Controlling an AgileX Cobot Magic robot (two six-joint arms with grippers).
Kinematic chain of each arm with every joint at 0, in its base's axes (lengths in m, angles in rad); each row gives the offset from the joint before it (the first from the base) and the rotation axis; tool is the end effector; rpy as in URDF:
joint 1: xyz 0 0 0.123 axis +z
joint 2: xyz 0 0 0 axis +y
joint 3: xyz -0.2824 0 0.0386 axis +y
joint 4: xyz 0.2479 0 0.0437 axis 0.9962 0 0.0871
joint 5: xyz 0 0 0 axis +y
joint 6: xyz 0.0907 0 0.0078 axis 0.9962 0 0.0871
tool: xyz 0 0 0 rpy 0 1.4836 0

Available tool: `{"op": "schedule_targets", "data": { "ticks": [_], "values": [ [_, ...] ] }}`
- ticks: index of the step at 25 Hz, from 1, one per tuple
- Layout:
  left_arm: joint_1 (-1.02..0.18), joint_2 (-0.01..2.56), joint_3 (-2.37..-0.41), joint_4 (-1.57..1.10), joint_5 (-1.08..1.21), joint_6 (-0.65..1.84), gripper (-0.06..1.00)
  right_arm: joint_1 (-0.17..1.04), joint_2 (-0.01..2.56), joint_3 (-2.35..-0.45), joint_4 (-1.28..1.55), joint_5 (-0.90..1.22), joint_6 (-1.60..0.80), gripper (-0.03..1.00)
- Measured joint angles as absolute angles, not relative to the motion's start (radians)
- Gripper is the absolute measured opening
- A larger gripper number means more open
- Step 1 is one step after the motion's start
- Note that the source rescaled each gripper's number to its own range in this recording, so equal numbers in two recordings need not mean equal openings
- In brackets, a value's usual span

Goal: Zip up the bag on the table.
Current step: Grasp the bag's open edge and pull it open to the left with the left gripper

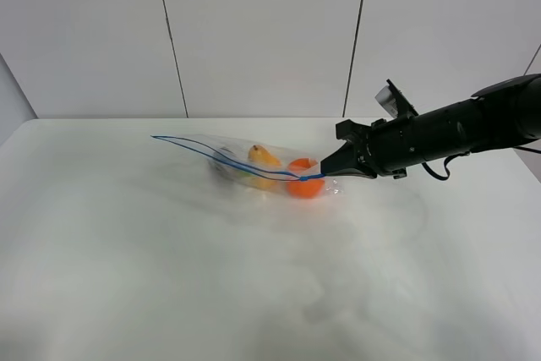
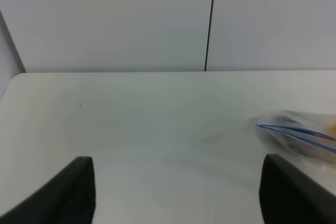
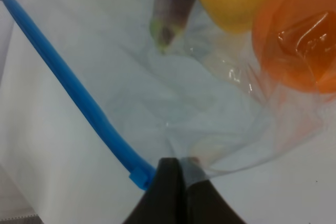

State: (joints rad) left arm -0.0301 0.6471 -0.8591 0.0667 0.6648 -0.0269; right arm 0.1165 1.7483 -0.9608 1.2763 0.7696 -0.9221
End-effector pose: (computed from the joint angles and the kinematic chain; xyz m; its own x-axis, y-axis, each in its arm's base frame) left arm 0.1161 0.0003 0.3864 -0.3564 0.0363 -0.9336 0.0008 0.9993 0.0386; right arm 0.3225 0.0989 0.1932 -0.9094 0.0787 -0.4085 -0.2414 0.6997 0.6724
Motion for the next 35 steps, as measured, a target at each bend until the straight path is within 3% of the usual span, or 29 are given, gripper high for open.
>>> {"op": "schedule_targets", "data": {
  "ticks": [19, 35],
  "values": [
    [-0.066, 0.864, -0.864, 0.066, 0.585, -0.021, 0.94, 0.117, 1.748, -0.961, 1.266, 0.771, -0.922, 0.0],
    [-0.6, 0.864, -0.864, 0.092, 0.563, 0.014, 0.94, 0.117, 1.748, -0.961, 1.265, 0.774, -0.919, 0.0]
  ]
}}
